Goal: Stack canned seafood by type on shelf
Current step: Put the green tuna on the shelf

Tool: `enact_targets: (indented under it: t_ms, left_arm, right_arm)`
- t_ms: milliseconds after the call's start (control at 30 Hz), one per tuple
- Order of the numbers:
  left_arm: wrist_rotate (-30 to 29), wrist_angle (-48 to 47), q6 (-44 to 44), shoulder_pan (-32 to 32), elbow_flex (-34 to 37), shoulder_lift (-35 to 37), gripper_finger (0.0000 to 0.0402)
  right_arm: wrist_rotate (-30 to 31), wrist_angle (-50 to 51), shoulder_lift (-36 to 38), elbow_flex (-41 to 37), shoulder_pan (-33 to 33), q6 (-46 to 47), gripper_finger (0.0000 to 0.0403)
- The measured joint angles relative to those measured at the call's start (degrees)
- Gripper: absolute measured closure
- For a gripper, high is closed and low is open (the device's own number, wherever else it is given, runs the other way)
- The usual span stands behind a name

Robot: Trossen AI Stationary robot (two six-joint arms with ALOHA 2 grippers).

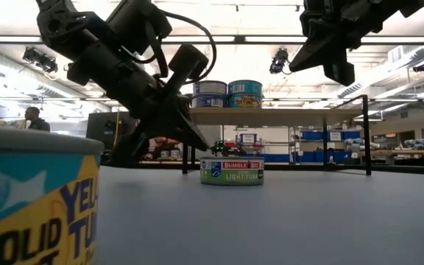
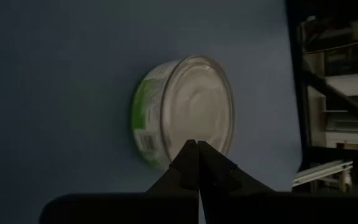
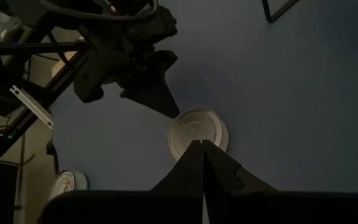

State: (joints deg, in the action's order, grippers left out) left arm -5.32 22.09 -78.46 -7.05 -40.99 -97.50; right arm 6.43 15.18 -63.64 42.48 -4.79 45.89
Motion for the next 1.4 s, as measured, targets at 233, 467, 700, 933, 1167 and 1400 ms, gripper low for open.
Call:
enact_targets:
  t_ms: [233,467,700,933,1167,1400]
  left_arm:
    - [0.22,0.88,-0.19,-0.15,-0.09,-2.00,0.0401]
    - [1.15,3.63,-1.02,-0.19,-0.39,-4.80,0.0401]
    - [1.49,4.17,-1.54,-0.25,-0.42,-7.14,0.0402]
    - [1.51,5.00,-3.00,-0.28,-0.42,-8.55,0.0402]
    - [0.99,4.16,-6.06,-0.81,-0.42,-8.98,0.0402]
    - [0.37,3.89,-8.64,-1.17,-0.42,-8.98,0.0402]
  right_arm:
    - [0.01,0.19,0.00,0.02,-0.16,0.04,0.0398]
    - [-0.04,0.47,0.00,0.02,-0.53,2.45,0.0399]
    - [-0.05,1.76,0.00,0.02,-2.92,4.13,0.0375]
    - [2.72,8.88,0.00,0.02,-5.67,9.99,0.0334]
    - [3.67,8.01,0.00,-0.01,-7.48,12.25,0.0273]
    - [4.91,-1.16,0.00,-7.02,-9.39,19.97,0.0246]
